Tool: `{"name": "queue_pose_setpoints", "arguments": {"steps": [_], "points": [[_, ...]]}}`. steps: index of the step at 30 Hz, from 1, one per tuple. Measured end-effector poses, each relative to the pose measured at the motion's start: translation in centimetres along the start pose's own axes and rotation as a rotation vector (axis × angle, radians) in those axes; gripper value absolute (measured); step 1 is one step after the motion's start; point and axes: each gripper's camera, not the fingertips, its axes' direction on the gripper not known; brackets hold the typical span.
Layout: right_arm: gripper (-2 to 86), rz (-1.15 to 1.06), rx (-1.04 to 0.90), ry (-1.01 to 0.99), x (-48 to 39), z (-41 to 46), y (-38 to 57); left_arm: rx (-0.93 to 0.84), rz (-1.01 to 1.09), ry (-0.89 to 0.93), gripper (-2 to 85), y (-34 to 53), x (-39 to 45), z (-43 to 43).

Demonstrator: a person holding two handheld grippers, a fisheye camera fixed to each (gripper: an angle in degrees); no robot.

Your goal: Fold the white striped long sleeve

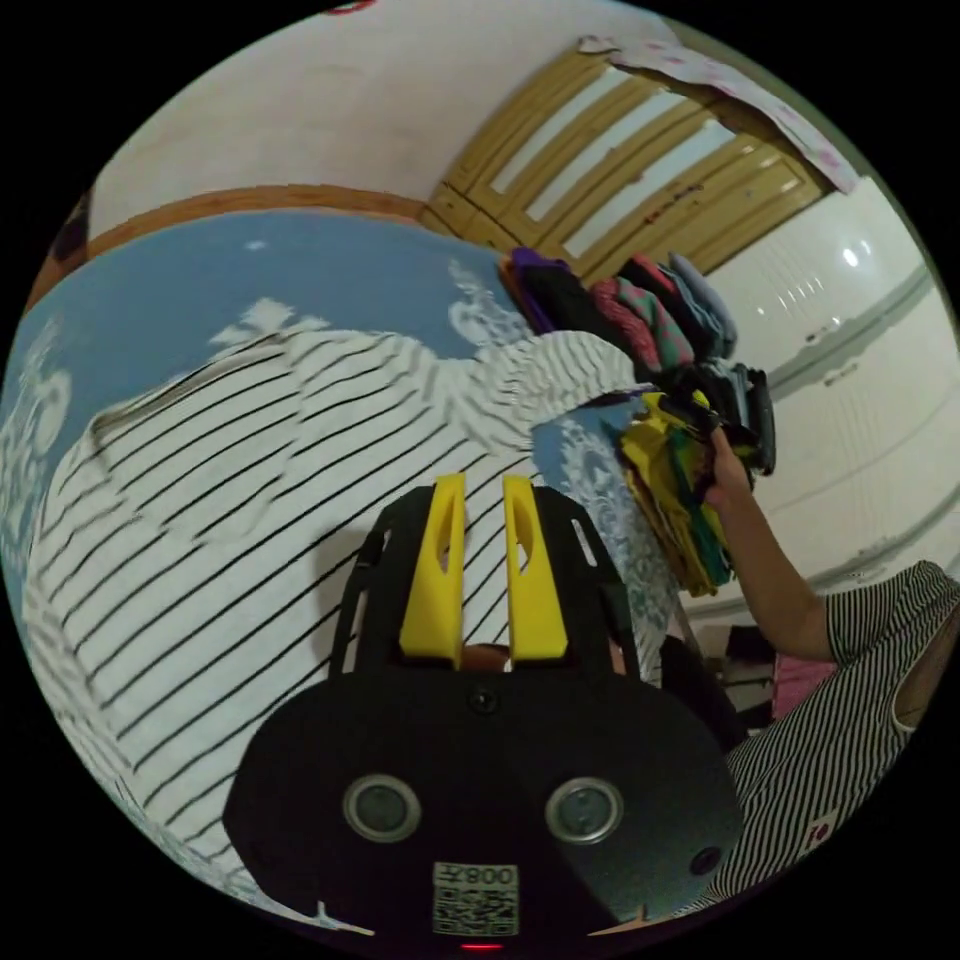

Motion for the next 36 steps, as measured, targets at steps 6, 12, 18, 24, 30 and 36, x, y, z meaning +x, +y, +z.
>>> {"name": "queue_pose_setpoints", "arguments": {"steps": [6,12,18,24,30,36], "points": [[2.1,0.002,-0.019,-0.096,5.0,-3.6,6.5,-0.076,0.300,0.065,8.1,-6.1,12.3,14.6],[2.2,0.025,-0.017,-0.155,10.5,-7.1,11.1,-0.179,0.607,-0.120,9.2,-9.8,23.5,28.6],[2.6,0.042,-0.020,-0.203,16.0,-10.2,13.1,-0.251,0.757,-0.511,4.2,-9.5,27.9,40.4],[4.1,0.067,0.037,-0.254,20.6,-13.0,13.5,-0.115,0.566,-0.265,1.5,-7.2,26.9,41.5],[7.1,0.207,0.147,-0.443,24.7,-14.7,13.0,-0.081,0.432,-0.142,0.9,-2.8,25.5,43.9],[7.5,0.360,0.130,-0.545,27.4,-14.0,14.4,-0.111,0.403,-0.142,1.0,0.6,25.8,48.4]]}}
